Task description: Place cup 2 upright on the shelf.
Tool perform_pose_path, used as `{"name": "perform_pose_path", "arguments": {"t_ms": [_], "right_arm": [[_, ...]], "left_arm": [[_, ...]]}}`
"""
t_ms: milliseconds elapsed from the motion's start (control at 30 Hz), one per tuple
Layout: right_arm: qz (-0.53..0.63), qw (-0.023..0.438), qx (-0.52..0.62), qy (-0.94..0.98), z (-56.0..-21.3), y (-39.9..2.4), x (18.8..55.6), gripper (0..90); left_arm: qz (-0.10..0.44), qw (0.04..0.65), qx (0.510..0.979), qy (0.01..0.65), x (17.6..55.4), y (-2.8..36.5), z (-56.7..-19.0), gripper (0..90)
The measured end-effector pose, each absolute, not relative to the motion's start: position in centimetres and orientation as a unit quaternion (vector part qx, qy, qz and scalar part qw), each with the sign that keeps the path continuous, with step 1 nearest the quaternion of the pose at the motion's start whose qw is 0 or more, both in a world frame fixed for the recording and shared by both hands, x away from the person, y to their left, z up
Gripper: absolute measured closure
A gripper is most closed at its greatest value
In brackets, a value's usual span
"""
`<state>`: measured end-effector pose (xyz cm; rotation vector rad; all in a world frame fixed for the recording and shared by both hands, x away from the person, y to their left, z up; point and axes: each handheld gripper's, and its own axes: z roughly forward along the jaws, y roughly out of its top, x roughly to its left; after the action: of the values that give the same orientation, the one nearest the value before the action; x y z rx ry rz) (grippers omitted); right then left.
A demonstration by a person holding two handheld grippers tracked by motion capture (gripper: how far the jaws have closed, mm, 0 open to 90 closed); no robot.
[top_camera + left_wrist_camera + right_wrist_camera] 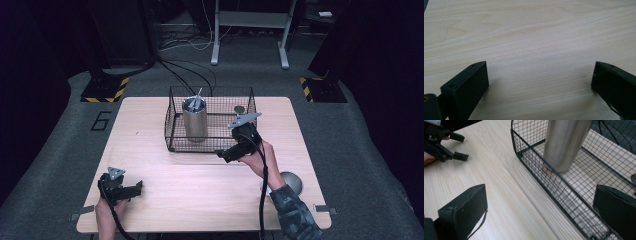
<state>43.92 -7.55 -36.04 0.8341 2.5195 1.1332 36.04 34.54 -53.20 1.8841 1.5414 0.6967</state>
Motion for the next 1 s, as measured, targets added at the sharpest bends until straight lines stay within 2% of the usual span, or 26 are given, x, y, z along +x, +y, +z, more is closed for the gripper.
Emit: {"name": "perform_pose_path", "arguments": {"t_ms": [600,1000], "right_arm": [[0.385,0.134,0.318,0.856,-37.5,-12.5,39.9,0.0],[0.381,0.140,0.368,0.837,-39.1,-17.7,37.2,0.0]], "left_arm": [[0.263,0.300,0.710,0.580,36.0,34.5,-53.2,1.1],[0.263,0.300,0.710,0.580,36.0,34.5,-53.2,1.1]]}}
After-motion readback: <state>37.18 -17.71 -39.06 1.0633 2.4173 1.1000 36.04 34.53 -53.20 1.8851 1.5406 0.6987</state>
